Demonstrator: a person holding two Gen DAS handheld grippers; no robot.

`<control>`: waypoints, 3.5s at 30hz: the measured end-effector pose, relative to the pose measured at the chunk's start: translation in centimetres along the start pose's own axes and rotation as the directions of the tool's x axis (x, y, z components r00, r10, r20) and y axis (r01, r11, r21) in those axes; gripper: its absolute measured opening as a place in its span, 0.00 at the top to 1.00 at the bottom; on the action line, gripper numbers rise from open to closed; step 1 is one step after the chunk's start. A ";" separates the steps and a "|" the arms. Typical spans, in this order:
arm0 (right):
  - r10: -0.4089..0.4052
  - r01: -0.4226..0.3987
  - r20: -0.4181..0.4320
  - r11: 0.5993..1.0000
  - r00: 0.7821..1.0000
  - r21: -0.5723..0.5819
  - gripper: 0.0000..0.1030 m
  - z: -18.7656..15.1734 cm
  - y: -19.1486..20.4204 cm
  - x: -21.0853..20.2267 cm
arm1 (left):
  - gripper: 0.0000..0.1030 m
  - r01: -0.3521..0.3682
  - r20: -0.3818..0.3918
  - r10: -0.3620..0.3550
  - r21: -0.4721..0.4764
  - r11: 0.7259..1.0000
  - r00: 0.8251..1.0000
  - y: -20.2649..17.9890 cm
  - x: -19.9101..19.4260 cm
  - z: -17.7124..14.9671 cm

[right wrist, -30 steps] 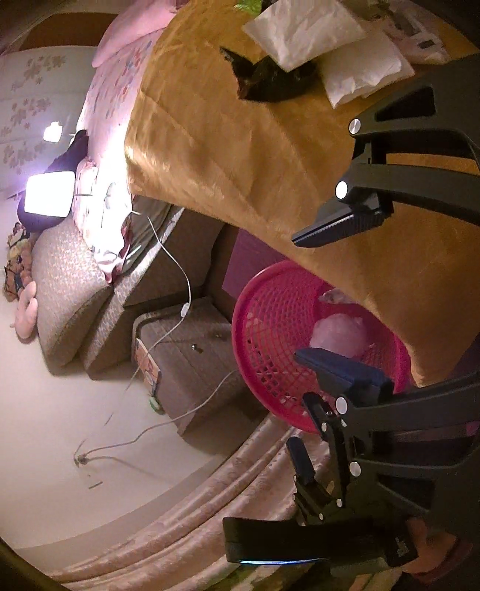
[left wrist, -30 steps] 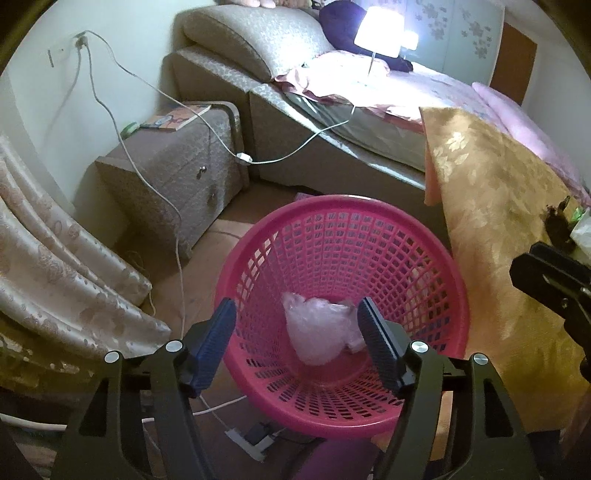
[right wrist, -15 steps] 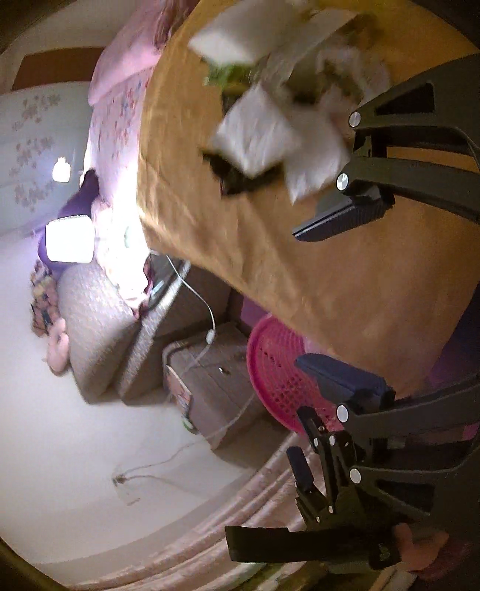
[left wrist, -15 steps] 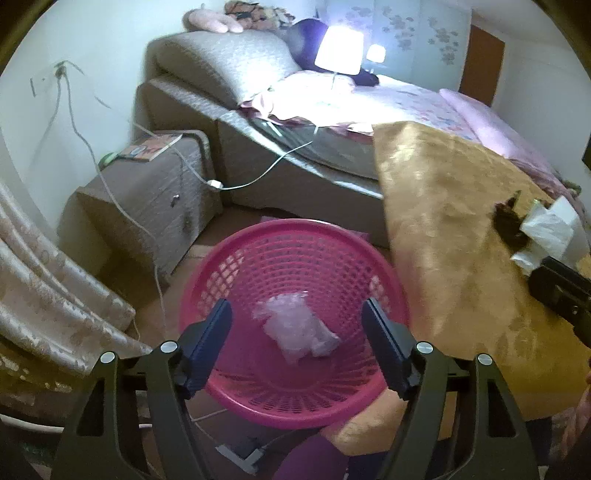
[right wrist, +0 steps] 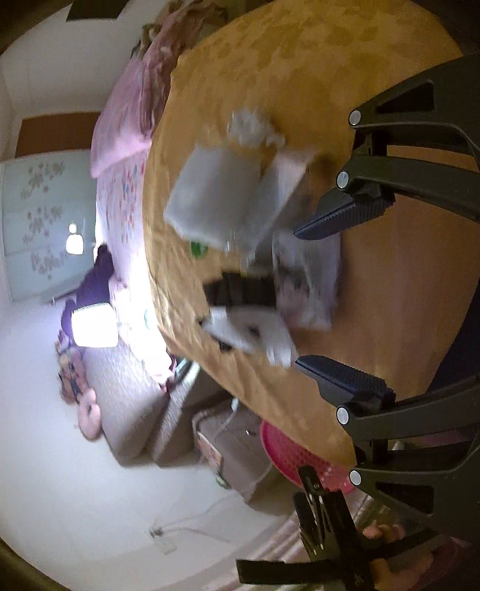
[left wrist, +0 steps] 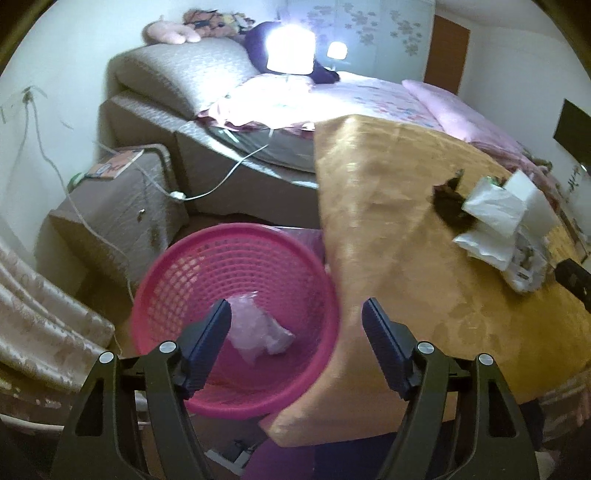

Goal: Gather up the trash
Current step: 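Move both empty tools back over the trash pile on the bed, then grasp the white tissue with the left tool, then grasp the white printed plastic bag with the right tool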

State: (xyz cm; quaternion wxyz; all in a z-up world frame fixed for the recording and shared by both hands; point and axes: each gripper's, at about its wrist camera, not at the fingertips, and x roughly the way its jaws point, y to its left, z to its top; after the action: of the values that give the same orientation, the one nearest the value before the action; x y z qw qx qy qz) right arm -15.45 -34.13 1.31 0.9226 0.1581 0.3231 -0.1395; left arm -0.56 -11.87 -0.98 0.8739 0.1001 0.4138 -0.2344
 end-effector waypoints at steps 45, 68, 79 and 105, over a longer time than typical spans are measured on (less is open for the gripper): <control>-0.058 0.055 0.013 0.986 0.998 0.160 0.39 -1.4 -8.5 -1.3 | 0.91 0.308 -0.044 -0.307 0.257 0.916 0.951 -15.8 2.5 6.0; 0.102 -0.102 -0.031 0.995 0.994 0.003 0.36 -0.7 -1.8 1.9 | 0.92 0.251 0.032 -0.258 0.144 0.957 0.966 -5.9 -2.3 1.3; 0.185 -0.187 -0.087 0.982 0.979 -0.026 0.36 -0.8 0.7 3.4 | 0.92 0.262 0.034 -0.268 0.124 0.957 0.963 -5.0 -2.1 0.9; 0.265 -0.282 -0.140 0.952 0.954 -0.119 0.20 -1.3 3.4 3.0 | 0.92 0.260 0.025 -0.264 0.107 0.960 0.964 -4.5 -1.7 1.0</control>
State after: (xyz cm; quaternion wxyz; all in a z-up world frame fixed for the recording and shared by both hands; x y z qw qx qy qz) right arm -12.70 -31.01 -0.87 0.9202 0.1454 0.3627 0.0224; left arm -3.08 -15.61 1.06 0.8369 0.0849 0.3938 -0.3707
